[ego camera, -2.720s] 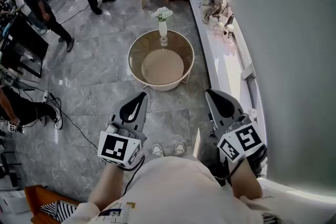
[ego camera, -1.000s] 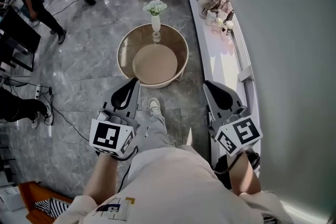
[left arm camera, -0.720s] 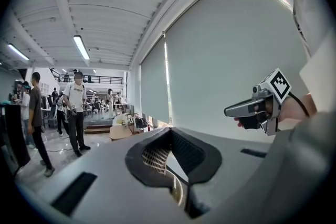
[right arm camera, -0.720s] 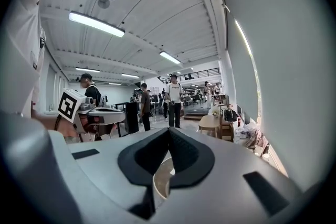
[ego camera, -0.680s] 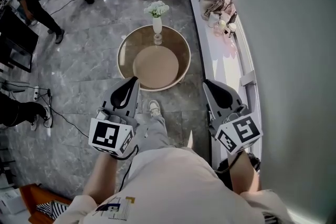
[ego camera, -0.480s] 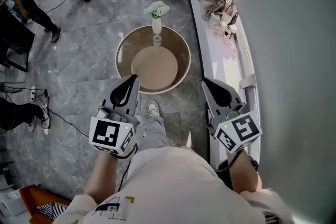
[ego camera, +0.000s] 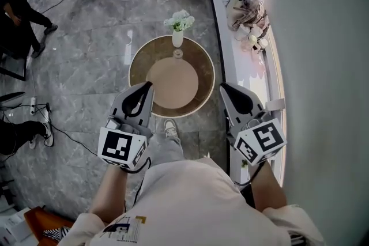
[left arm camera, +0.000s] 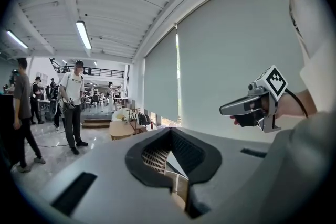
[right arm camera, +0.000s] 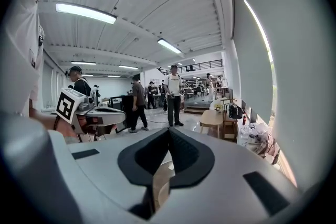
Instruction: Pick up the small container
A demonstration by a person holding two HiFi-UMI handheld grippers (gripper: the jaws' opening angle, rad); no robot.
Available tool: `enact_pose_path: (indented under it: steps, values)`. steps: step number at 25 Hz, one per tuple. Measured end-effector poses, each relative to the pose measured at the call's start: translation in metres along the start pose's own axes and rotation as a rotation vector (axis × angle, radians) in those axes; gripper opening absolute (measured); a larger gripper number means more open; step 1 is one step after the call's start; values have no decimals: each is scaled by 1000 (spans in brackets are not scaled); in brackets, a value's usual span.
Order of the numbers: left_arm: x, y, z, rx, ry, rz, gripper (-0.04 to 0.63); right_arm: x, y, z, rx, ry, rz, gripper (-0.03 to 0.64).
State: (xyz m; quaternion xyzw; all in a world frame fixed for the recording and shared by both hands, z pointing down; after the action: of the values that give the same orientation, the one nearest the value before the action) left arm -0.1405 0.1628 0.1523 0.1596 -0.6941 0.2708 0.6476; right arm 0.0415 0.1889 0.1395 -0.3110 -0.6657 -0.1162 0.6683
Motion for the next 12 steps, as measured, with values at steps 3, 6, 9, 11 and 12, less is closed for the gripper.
enact_pose_path:
  steps: [3, 6, 9, 11, 12]
  values:
    - [3, -28, 24, 9, -7, 9, 6, -7, -36, -19, -7, 2, 13, 5]
    - [3, -56, 45, 30, 24, 9, 6, -9, -69, -39, -10, 8, 20, 5]
    - [1, -74, 60, 30, 23, 6, 6, -11, -97, -51, -25, 30, 35, 5]
    - [2, -83, 66, 26, 3, 13, 6, -11, -112, -57, -42, 51, 51, 6]
    - [4, -87, 68, 24, -3, 19, 6, -10, -119, -61, -48, 60, 60, 5]
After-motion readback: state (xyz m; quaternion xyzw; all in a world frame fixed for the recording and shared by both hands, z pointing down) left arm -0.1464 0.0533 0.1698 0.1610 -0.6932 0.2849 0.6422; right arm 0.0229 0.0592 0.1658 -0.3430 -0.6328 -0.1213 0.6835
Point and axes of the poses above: the fingertips, and each gripper's own axes: y backward along the fingers, z to its left, x out of its underside, the point moved 2 cm from there along y, backward along the fingers, and after that the axes turned 6 degrees about -x, right-handed, at the moved point
